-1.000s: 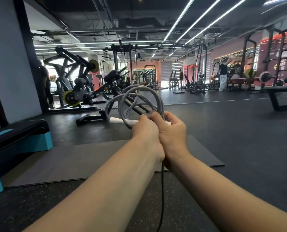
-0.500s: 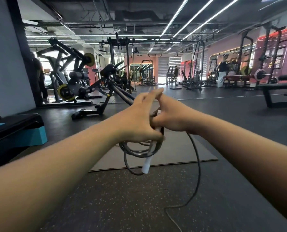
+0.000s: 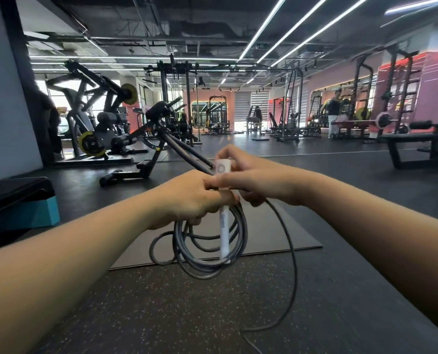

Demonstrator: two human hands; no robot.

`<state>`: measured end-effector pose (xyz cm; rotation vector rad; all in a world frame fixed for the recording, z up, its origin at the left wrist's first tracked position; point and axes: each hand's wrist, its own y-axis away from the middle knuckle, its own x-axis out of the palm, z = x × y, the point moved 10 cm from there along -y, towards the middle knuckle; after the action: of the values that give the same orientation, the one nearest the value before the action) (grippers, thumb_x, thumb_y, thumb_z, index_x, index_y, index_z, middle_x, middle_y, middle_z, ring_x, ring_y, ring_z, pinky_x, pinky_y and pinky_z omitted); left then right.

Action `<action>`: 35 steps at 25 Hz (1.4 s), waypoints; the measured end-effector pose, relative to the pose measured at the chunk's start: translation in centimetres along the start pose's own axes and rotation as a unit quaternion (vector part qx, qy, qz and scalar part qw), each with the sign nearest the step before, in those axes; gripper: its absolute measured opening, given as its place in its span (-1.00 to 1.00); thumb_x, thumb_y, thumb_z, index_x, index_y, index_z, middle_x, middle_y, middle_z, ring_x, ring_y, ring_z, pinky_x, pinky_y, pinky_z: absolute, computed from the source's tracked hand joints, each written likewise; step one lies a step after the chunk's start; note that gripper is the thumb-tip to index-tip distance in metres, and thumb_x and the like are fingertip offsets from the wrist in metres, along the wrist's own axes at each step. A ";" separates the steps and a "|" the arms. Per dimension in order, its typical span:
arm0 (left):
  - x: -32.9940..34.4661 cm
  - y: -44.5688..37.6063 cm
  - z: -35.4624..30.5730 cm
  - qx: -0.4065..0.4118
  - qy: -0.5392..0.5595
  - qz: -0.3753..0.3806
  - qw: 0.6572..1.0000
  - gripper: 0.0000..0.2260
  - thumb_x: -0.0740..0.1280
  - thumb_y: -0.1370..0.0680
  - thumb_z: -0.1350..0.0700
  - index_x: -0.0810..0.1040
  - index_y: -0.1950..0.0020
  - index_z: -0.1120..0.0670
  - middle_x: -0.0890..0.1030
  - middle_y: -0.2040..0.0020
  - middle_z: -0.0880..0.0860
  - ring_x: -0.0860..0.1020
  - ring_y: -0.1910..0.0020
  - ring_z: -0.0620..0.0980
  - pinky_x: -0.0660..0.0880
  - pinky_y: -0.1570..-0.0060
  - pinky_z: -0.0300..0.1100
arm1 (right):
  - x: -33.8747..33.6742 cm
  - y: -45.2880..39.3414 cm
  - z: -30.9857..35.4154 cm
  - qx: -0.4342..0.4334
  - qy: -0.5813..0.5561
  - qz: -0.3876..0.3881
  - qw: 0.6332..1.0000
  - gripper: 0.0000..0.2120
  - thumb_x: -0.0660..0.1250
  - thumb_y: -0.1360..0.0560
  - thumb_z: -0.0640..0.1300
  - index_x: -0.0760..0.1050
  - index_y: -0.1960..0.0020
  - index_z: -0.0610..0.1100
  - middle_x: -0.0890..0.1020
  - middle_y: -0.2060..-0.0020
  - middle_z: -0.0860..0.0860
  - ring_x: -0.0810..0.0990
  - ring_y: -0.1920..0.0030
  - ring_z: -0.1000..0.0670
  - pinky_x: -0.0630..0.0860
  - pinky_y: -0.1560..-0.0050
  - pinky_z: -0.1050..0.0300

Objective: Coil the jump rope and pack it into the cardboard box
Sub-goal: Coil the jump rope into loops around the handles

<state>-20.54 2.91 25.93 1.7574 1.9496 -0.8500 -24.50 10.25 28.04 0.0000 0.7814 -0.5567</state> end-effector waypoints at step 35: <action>-1.6 2.7 6.7 -0.102 0.580 -0.263 0.764 -0.64 0.53 -0.36 -0.17 0.63 -0.03 0.00 0.69 0.20 -0.06 0.63 0.06 -0.03 0.50 -0.15 0.00 | -0.1 -1.4 -1.9 -0.046 -0.346 -0.295 0.890 -0.67 0.27 -0.68 0.02 0.53 0.07 -0.24 0.54 0.52 0.10 0.28 0.66 0.19 0.21 0.62 0.32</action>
<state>-18.43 -2.61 21.55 1.7337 3.2107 0.5851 -26.45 9.48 27.00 -0.5171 0.0848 -1.0197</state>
